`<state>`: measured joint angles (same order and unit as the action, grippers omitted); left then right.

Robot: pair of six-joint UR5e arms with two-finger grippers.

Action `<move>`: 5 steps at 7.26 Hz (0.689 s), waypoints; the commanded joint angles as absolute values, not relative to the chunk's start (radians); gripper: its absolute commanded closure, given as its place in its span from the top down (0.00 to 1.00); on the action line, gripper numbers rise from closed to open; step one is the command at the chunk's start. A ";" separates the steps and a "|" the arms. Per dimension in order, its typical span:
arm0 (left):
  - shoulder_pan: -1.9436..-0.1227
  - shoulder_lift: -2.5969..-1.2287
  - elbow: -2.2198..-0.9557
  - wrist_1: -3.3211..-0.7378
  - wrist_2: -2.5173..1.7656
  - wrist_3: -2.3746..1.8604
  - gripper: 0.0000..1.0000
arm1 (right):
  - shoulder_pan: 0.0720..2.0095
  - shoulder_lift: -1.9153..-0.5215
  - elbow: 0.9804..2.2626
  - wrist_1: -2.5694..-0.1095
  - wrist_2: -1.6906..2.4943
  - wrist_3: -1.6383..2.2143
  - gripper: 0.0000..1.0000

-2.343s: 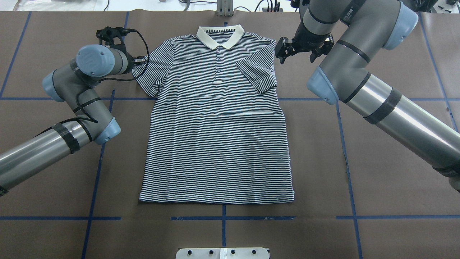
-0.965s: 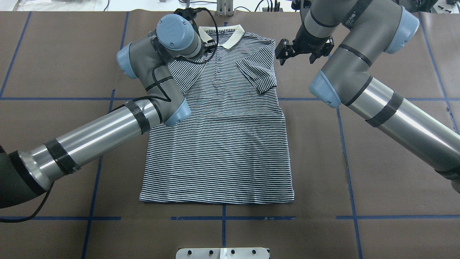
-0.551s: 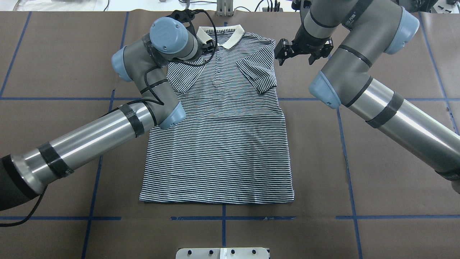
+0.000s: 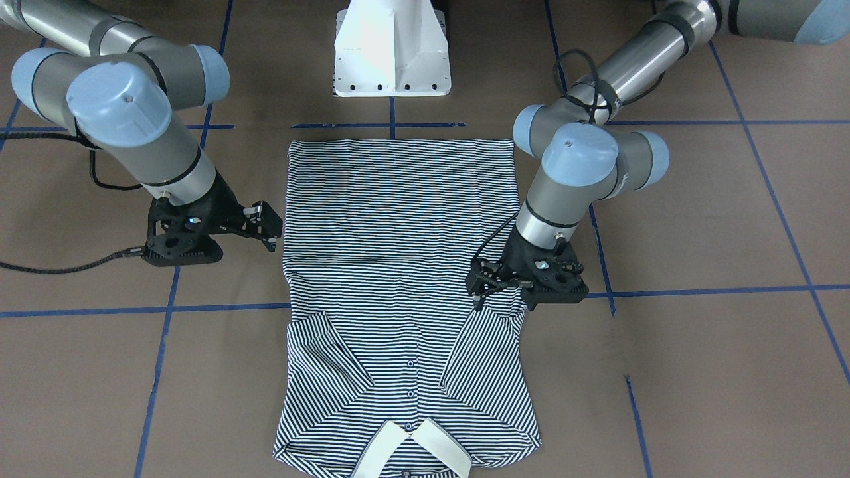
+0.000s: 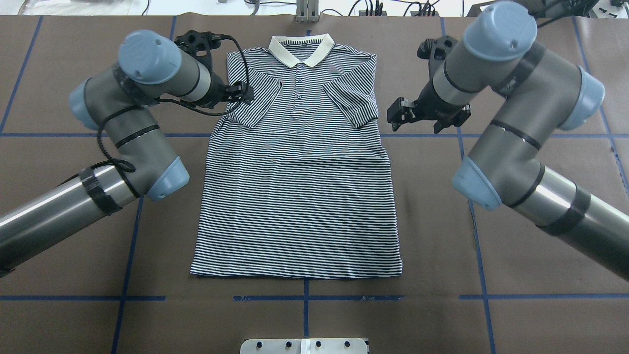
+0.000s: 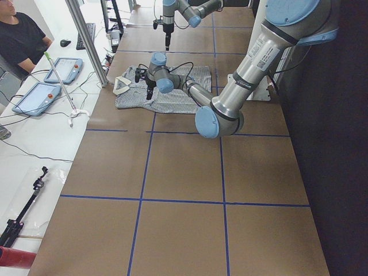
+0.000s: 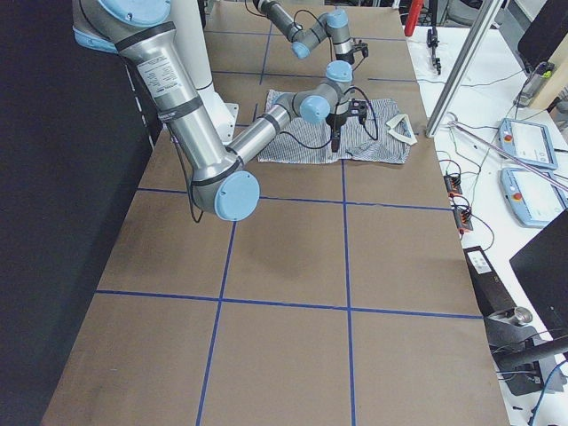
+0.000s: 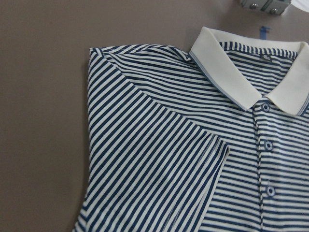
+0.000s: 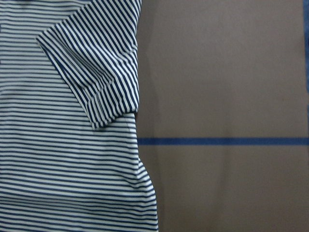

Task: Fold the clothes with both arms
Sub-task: 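Move both grippers down to the shirt hem nearest the robot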

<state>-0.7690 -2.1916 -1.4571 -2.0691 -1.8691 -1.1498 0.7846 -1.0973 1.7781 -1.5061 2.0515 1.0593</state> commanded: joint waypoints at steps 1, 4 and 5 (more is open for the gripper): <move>-0.769 -2.007 -1.732 -2.003 -1.855 -1.118 1.00 | 0.596 -1.236 1.972 -1.505 1.889 1.292 1.00; -0.758 -1.945 -1.793 -1.999 -1.842 -1.121 1.00 | 0.375 -1.299 2.022 -1.433 1.720 1.442 1.00; -0.758 -1.947 -1.792 -1.999 -1.842 -1.121 1.00 | 0.359 -1.342 2.022 -1.380 1.723 1.442 1.00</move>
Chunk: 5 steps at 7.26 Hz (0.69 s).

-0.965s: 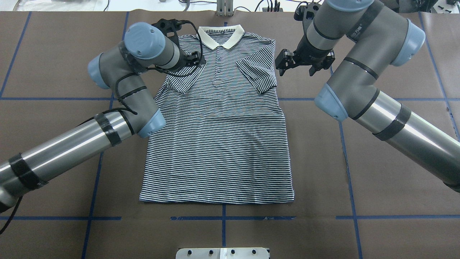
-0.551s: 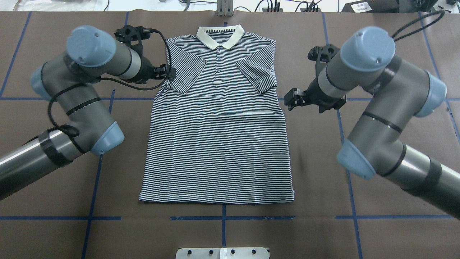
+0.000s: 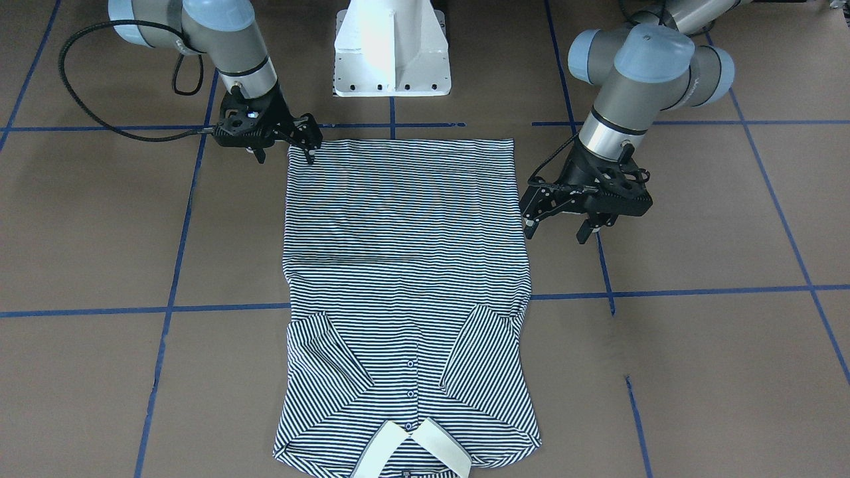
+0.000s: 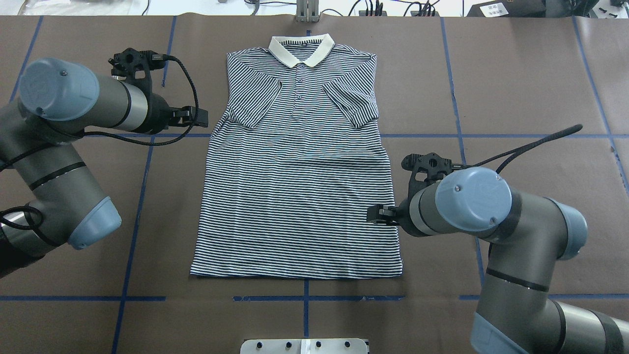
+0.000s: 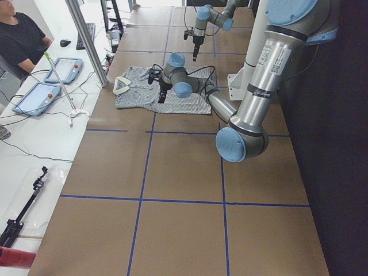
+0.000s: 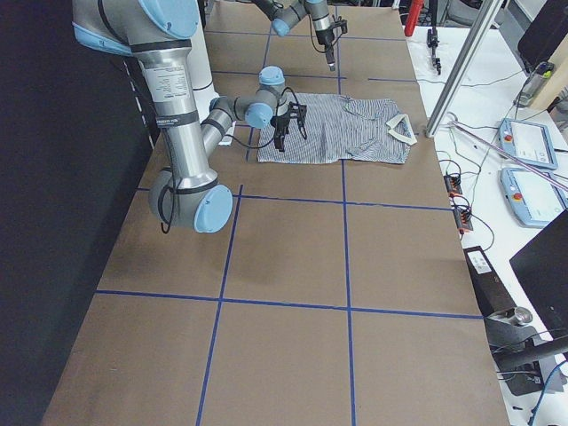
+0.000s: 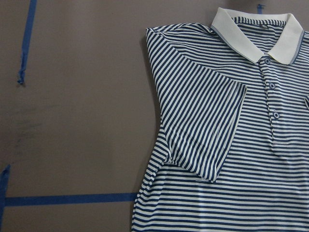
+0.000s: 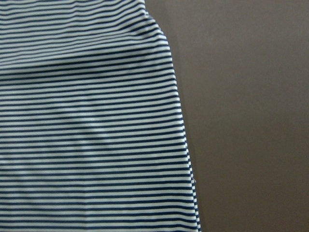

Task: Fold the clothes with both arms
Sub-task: 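Move both grippers down to the shirt hem nearest the robot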

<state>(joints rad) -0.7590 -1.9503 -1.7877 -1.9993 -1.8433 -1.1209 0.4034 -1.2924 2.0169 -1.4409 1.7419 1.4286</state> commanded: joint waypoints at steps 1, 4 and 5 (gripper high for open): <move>-0.758 -1.950 -1.793 -1.999 -1.844 -1.121 1.00 | 0.341 -1.357 2.011 -1.376 1.720 1.445 1.00; -0.752 -1.954 -1.783 -2.000 -1.847 -1.123 1.00 | 0.299 -1.341 1.952 -1.376 1.715 1.445 0.98; -0.752 -1.954 -1.782 -2.000 -1.847 -1.123 1.00 | 0.285 -1.341 1.939 -1.376 1.715 1.445 0.98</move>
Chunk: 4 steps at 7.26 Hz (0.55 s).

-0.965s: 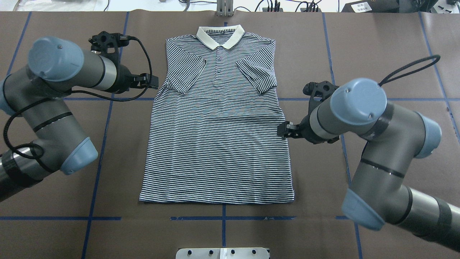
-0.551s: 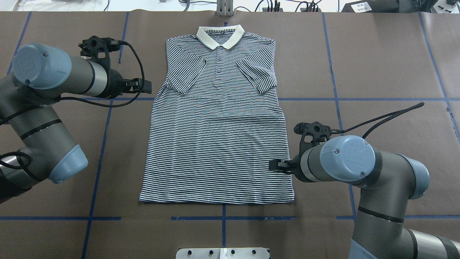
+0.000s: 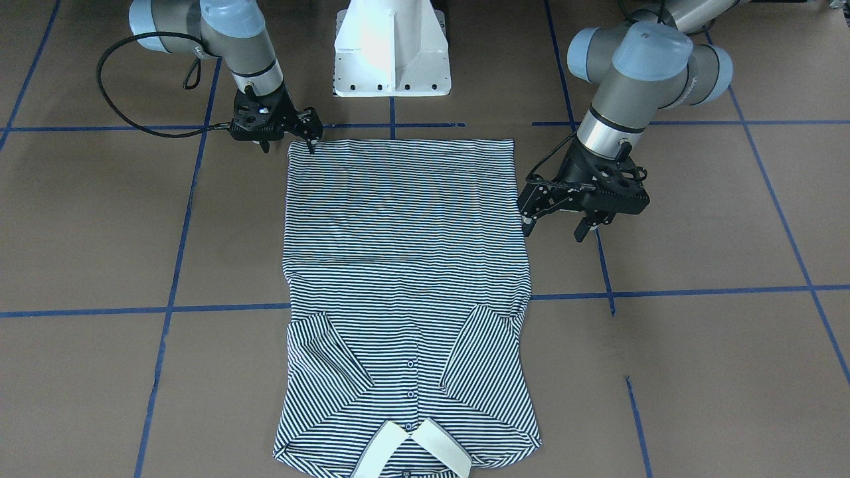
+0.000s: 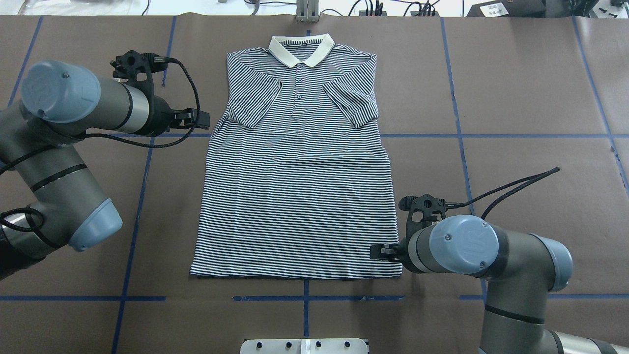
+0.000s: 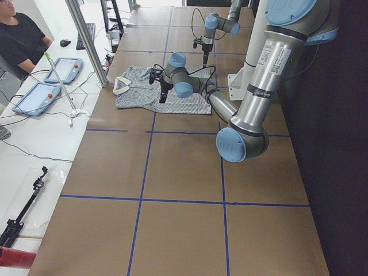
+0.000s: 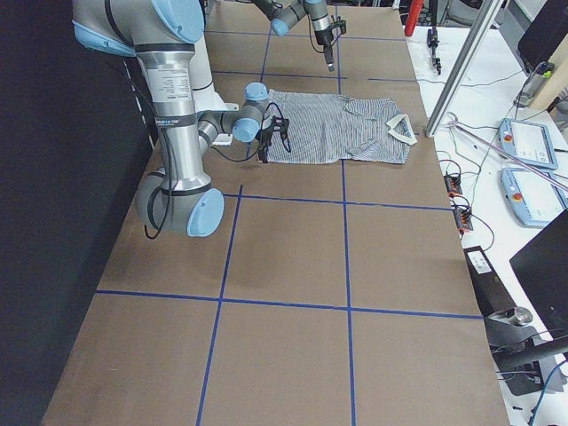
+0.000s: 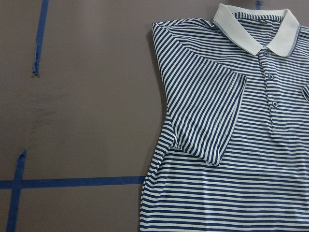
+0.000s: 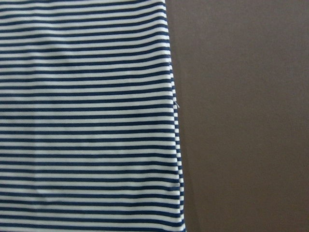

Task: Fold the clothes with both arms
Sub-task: 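Move both grippers down to the shirt hem nearest the robot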

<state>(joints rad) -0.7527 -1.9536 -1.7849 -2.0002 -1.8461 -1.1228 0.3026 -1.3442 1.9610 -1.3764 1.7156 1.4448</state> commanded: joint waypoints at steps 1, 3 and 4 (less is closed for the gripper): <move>-0.752 -1.956 -1.781 -2.000 -1.847 -1.123 1.00 | 0.276 -1.342 1.933 -1.376 1.717 1.445 0.99; -0.750 -1.959 -1.776 -2.005 -1.848 -1.123 1.00 | 0.267 -1.341 1.927 -1.376 1.718 1.443 0.96; -0.750 -1.960 -1.773 -2.009 -1.848 -1.123 1.00 | 0.267 -1.341 1.927 -1.376 1.721 1.442 0.64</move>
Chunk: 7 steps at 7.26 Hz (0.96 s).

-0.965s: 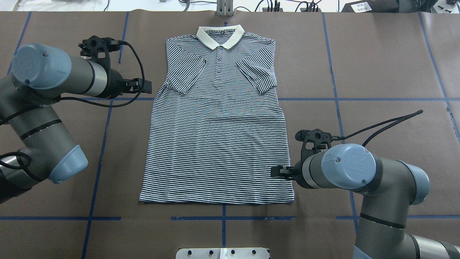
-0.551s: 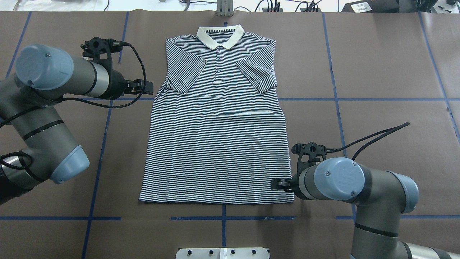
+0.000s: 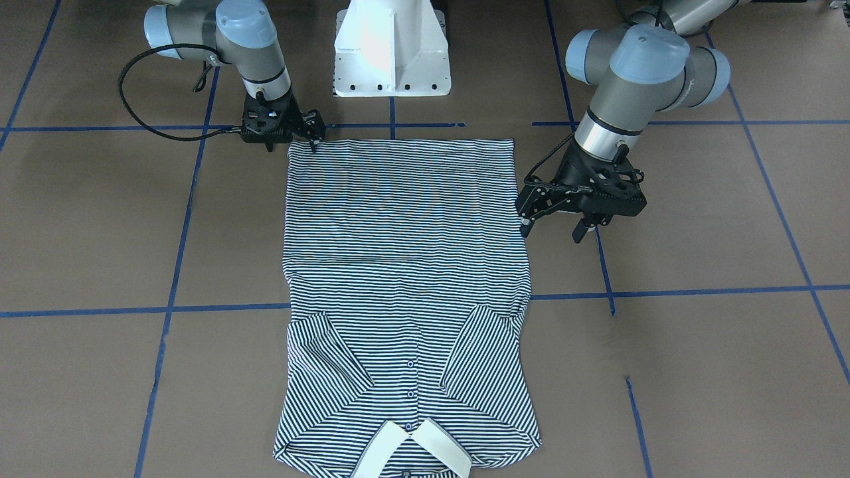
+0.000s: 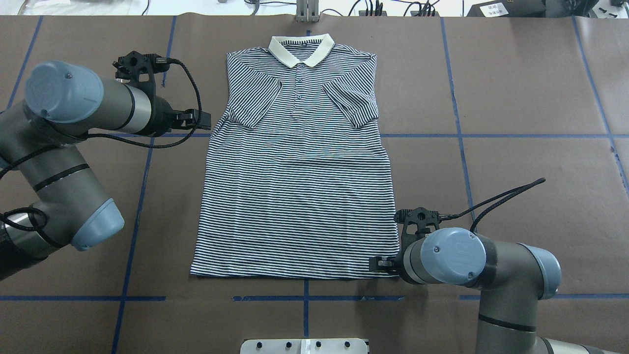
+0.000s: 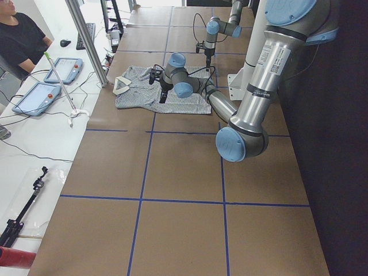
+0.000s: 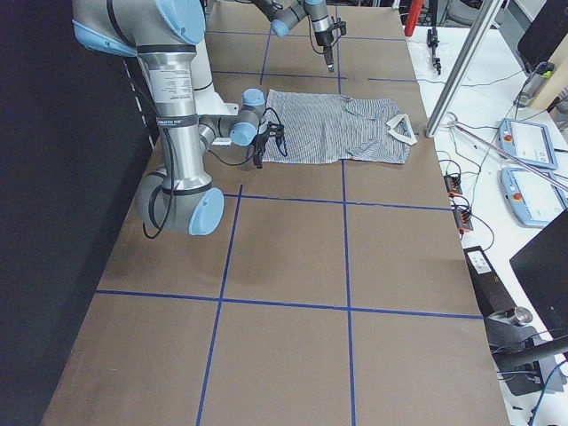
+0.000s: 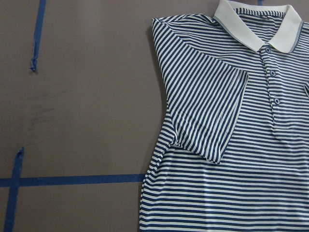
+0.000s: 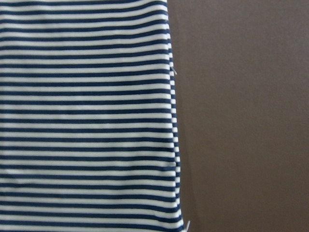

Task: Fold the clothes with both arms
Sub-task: 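Move both grippers down to the shirt hem nearest the robot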

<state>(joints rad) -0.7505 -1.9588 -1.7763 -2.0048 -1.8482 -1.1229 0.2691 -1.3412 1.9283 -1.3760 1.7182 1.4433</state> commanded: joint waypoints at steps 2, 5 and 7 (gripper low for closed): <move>-0.750 -1.959 -1.773 -2.011 -1.848 -1.123 1.00 | 0.267 -1.338 1.933 -1.374 1.724 1.442 0.47; -0.750 -1.960 -1.773 -2.013 -1.848 -1.121 1.00 | 0.276 -1.338 1.939 -1.374 1.726 1.442 0.41; -0.750 -1.963 -1.773 -2.013 -1.848 -1.123 1.00 | 0.281 -1.338 1.942 -1.374 1.726 1.442 0.38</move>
